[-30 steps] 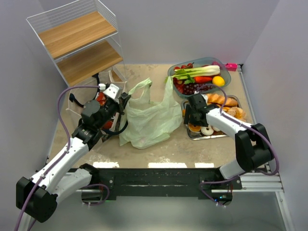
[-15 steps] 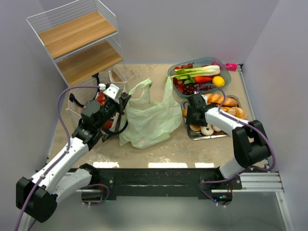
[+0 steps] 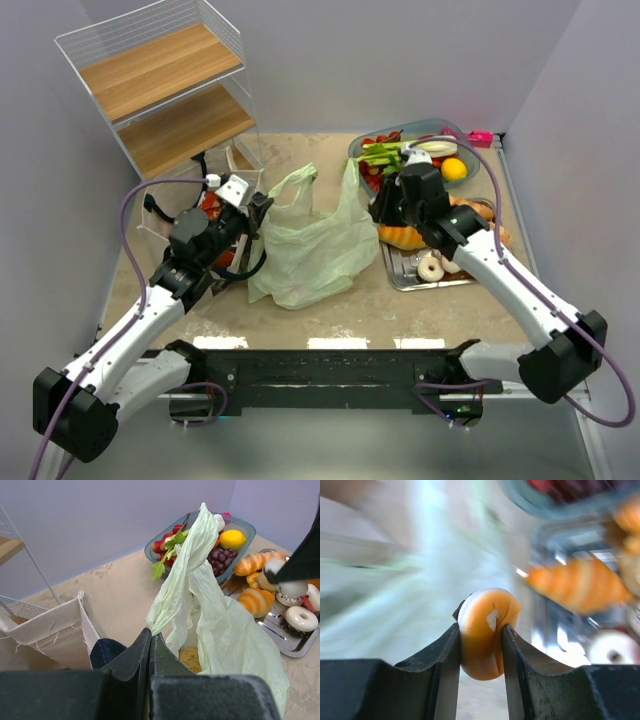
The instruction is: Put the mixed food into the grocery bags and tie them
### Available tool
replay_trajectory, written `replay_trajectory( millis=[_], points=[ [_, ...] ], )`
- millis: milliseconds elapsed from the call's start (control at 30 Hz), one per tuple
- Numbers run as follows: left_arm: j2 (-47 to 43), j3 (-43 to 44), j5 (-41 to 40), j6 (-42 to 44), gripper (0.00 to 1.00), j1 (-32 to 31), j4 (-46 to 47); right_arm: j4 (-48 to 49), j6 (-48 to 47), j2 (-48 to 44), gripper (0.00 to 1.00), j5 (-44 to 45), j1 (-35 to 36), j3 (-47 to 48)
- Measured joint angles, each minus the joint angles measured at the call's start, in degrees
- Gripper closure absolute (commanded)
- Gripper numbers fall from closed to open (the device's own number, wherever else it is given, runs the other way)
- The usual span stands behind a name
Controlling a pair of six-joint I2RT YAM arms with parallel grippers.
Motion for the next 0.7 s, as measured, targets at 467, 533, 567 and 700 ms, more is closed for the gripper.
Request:
replay_trajectory(
  millis=[467, 533, 567, 700],
  points=[
    [-0.1, 0.0, 0.2, 0.0, 1.0, -0.2, 0.0, 12.8, 5.2, 15.0, 0.7, -16.3, 14.7, 15.6],
    [-0.2, 0.0, 0.2, 0.0, 1.0, -0.2, 0.0, 12.8, 5.4, 17.0, 0.7, -17.0, 15.3, 15.6],
    [-0.2, 0.0, 0.2, 0.0, 1.0, -0.2, 0.0, 12.8, 5.6, 17.6, 0.7, -17.1, 15.4, 15.6],
    [-0.2, 0.0, 0.4, 0.0, 1.0, -0.2, 0.0, 13.7, 6.0, 18.7, 0.7, -17.1, 15.4, 16.1]
  ],
)
